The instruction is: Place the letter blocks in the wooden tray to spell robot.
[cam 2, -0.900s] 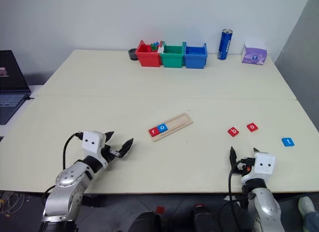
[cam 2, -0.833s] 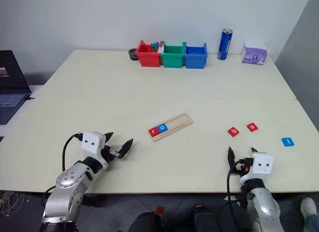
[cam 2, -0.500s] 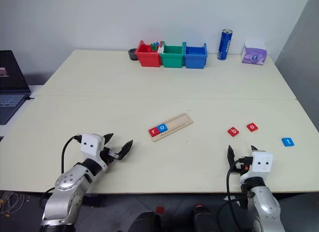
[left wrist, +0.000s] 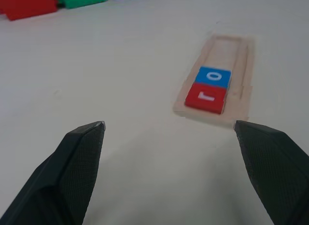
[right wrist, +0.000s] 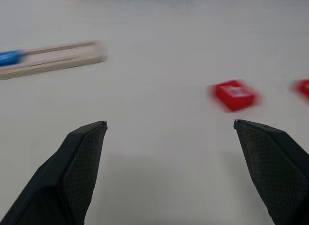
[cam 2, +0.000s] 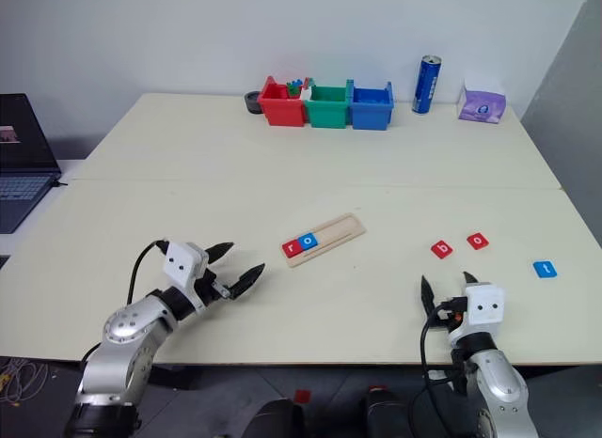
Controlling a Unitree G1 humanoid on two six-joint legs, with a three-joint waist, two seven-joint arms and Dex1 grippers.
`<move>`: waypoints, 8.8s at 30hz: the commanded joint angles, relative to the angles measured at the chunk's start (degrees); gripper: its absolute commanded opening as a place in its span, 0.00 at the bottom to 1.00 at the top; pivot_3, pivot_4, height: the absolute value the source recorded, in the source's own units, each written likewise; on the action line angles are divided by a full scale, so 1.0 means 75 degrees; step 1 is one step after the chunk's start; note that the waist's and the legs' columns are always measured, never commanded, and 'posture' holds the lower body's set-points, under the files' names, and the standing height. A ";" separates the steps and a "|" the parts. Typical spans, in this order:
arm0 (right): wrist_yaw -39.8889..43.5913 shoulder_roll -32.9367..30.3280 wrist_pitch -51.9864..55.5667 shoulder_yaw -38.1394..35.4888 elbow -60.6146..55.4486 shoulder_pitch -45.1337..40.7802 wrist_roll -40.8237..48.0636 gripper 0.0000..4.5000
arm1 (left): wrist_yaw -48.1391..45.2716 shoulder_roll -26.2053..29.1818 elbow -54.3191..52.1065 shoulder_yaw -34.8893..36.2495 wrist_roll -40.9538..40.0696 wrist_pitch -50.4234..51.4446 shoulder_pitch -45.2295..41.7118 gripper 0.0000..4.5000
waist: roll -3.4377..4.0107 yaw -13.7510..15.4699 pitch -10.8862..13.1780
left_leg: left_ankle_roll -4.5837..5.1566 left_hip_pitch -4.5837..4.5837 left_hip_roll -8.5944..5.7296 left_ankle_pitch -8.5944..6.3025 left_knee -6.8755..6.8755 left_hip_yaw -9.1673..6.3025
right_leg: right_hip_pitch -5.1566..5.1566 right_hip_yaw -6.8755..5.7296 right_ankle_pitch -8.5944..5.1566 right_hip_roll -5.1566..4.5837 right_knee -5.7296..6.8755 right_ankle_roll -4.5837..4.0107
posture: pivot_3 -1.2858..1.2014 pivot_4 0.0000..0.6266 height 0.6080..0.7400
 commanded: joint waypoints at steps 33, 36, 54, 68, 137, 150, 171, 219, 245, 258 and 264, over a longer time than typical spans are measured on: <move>0.1783 -0.1875 0.1835 0.0961 -0.1984 -0.0647 0.1304 0.99 | -0.2055 -0.0149 0.4178 -0.1939 0.1670 -0.1064 -0.3344 1.00 | -0.0033 0.0010 0.0008 | 0.0000 -0.0018 -0.0011 0.0000 0.0011 -0.0010 | 0.0001 -0.0027 0.0001 0.0007 -0.0002 0.0003 | 0.52 0.24 1.00; 0.1778 -0.1888 0.1876 0.0986 -0.2054 -0.0669 0.1290 0.99 | -0.2076 -0.0199 0.4343 -0.2005 0.1771 -0.1034 -0.3433 1.00 | -0.0034 0.0010 0.0007 | 0.0000 -0.0016 -0.0011 0.0000 0.0011 -0.0009 | 0.0001 -0.0026 0.0001 0.0007 0.0000 0.0003 | 0.52 0.24 1.00; 0.1625 -0.1836 0.2260 0.1112 -0.2237 -0.1102 0.1377 0.99 | -0.2203 -0.0132 0.4482 -0.2352 0.2208 -0.0673 -0.3791 1.00 | -0.0040 0.0011 0.0001 | 0.0000 -0.0014 -0.0013 0.0000 0.0015 -0.0010 | 0.0006 -0.0027 0.0002 0.0007 0.0001 0.0004 | 0.52 0.24 1.00; 0.1364 -0.2146 0.2379 0.0358 -0.2372 -0.0701 0.1225 1.00 | -0.3772 0.0417 0.3135 -0.2964 0.2034 -0.0836 -0.3229 0.75 | -0.0042 0.0012 -0.0004 | 0.0000 -0.0013 -0.0008 -0.0001 0.0010 -0.0010 | 0.0006 -0.0024 0.0001 0.0008 0.0000 0.0002 | 0.52 0.24 1.00; 0.0711 -0.2037 0.2793 -0.1196 0.2244 -0.3462 0.0841 1.00 | -0.3641 0.1264 -0.1050 -0.1046 -0.0663 0.1189 -0.0967 1.00 | -0.0041 0.0025 0.0001 | 0.0001 -0.0018 -0.0007 -0.0001 0.0012 -0.0001 | -0.0001 -0.0006 0.0011 -0.0006 0.0000 -0.0015 | 0.52 0.24 1.00; 0.1715 -0.2105 0.2332 -0.0820 0.4481 -0.4495 0.0497 0.96 | -0.3479 0.1444 -0.1533 -0.0963 -0.0858 0.1031 -0.0229 1.00 | -0.0036 -0.0006 0.0003 | 0.0002 -0.0009 -0.0003 -0.0001 0.0009 0.0002 | 0.0000 -0.0003 0.0022 -0.0004 0.0002 -0.0033 | 0.52 0.24 1.00; -0.1059 -0.0472 0.4060 -0.1876 -0.1005 -0.0969 0.0473 0.32 | -0.3277 0.1435 -0.1751 -0.1161 -0.0966 0.0934 -0.0254 1.00 | -0.0024 0.0019 -0.0001 | 0.0000 -0.0029 0.0004 -0.0001 0.0001 -0.0023 | -0.0006 0.0001 0.0004 -0.0008 0.0002 -0.0005 | 0.52 0.24 1.00; 0.5232 -0.5197 0.1632 -0.0323 0.2435 -0.2650 0.0278 0.99 | -0.2986 0.1266 -0.1877 -0.1912 -0.0539 0.0956 -0.0697 1.00 | -0.0033 -0.0001 0.0016 | 0.0002 -0.0005 0.0000 -0.0001 0.0004 0.0005 | 0.0003 0.0000 -0.0002 0.0006 -0.0005 -0.0005 | 0.52 0.24 1.00; 0.5375 -0.4796 0.1866 0.0147 0.2439 -0.3458 0.0097 0.30 | -0.2809 0.1461 -0.1663 -0.1737 -0.0327 0.0611 -0.0348 1.00 | -0.0031 0.0003 0.0017 | 0.0001 -0.0004 0.0000 -0.0001 0.0008 -0.0002 | 0.0004 -0.0001 0.0002 -0.0001 -0.0001 -0.0009 | 0.52 0.24 1.00; 0.4861 -0.4683 0.2318 -0.0516 0.1705 -0.2933 0.0448 0.99 | -0.2847 0.1469 -0.1630 -0.1759 -0.0273 0.0587 -0.0368 1.00 | -0.0031 0.0010 0.0017 | 0.0001 -0.0004 0.0000 -0.0001 0.0007 -0.0004 | 0.0003 -0.0001 0.0003 -0.0001 -0.0001 -0.0010 | 0.52 0.24 1.00; 0.4660 -0.4657 0.2346 -0.0423 0.2046 -0.2760 0.0197 1.00 | -0.2944 0.1472 -0.1411 -0.1765 -0.0215 0.0383 -0.0376 1.00 | -0.0031 0.0002 0.0017 | 0.0001 -0.0002 -0.0001 -0.0001 0.0009 -0.0002 | 0.0004 0.0002 0.0003 -0.0002 0.0000 -0.0008 | 0.52 0.24 1.00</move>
